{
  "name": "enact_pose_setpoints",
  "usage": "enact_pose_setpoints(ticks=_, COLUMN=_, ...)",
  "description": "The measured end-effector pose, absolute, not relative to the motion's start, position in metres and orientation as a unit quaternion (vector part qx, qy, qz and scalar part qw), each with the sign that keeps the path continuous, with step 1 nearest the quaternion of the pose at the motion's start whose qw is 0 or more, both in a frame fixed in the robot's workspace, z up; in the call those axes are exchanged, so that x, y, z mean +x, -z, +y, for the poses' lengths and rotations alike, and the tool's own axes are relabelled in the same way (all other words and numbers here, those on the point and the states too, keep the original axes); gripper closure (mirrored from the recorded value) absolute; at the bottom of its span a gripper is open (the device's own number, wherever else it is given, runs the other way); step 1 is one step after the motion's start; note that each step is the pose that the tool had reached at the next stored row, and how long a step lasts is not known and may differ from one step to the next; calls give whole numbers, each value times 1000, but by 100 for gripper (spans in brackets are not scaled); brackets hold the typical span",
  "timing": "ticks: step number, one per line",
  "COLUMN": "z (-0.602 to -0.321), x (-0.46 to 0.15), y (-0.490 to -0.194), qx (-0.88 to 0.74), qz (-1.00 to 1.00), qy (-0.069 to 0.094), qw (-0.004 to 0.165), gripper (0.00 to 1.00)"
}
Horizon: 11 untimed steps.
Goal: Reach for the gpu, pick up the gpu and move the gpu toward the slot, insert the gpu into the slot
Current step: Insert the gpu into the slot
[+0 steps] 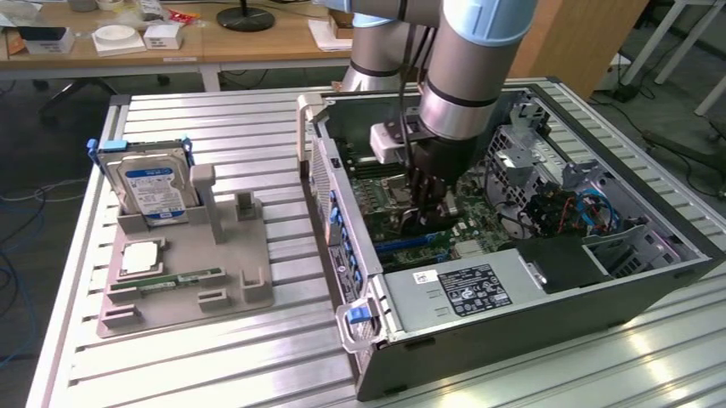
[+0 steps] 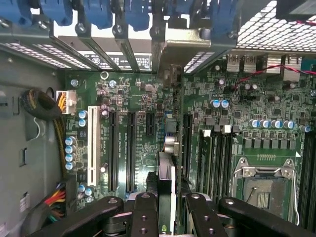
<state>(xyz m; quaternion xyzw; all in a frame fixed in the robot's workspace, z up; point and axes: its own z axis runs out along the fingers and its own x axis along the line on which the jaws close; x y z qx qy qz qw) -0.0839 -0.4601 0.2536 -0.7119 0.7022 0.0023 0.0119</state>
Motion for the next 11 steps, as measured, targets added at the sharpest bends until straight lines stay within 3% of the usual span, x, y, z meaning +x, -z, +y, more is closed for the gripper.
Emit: enact_pose_setpoints(ticks=11, z=-461, x=-89, y=-251, qx=-711, qz=703, qy=-2, qw=12, gripper=74)
